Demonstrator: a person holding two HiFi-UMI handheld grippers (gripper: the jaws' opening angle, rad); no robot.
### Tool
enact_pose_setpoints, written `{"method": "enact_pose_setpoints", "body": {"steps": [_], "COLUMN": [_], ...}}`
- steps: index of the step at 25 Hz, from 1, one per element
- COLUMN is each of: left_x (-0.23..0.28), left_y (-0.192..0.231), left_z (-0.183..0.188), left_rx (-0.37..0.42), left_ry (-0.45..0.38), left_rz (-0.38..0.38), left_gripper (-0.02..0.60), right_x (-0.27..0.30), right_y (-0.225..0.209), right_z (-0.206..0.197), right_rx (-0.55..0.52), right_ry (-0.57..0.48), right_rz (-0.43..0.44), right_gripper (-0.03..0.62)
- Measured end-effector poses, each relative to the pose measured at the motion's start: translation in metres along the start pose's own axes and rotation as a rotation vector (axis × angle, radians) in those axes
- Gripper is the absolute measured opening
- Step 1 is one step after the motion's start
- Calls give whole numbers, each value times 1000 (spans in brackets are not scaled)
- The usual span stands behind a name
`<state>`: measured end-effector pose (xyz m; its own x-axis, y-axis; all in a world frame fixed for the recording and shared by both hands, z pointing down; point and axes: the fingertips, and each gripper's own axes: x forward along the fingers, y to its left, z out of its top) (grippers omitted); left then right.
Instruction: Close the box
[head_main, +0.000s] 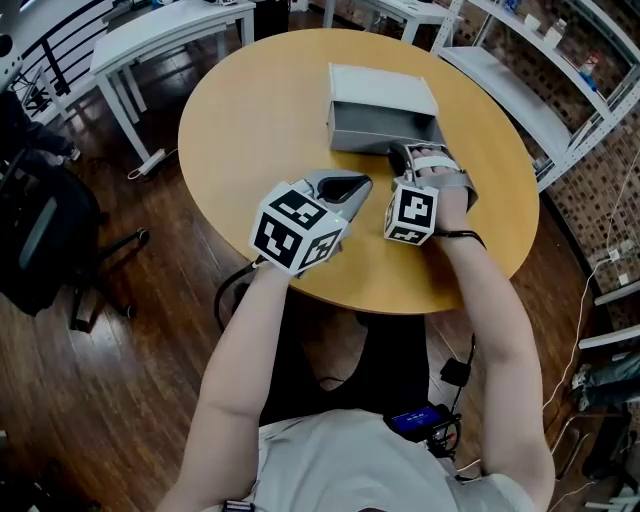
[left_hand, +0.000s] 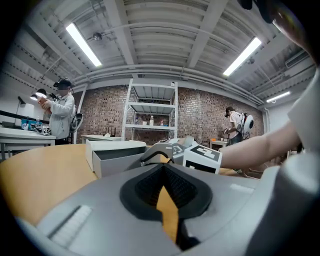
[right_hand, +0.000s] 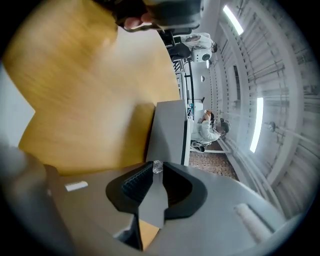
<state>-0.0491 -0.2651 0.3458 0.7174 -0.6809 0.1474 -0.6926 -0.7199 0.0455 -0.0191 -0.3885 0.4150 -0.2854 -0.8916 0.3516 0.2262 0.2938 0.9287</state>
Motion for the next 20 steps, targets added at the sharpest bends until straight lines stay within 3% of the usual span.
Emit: {"method": "enact_pose_setpoints", "body": {"steps": [20], "left_x": [4], "left_y": [3], "left_z": [-1], "left_rx": [5], "left_ry": [2], "left_rz": [2], "left_gripper": [0], "right_x": [89], "right_y": [-30], "right_z": [-13], "right_rx": [51], "right_ry": [62], "right_rz": [-29], "right_gripper": [72]}}
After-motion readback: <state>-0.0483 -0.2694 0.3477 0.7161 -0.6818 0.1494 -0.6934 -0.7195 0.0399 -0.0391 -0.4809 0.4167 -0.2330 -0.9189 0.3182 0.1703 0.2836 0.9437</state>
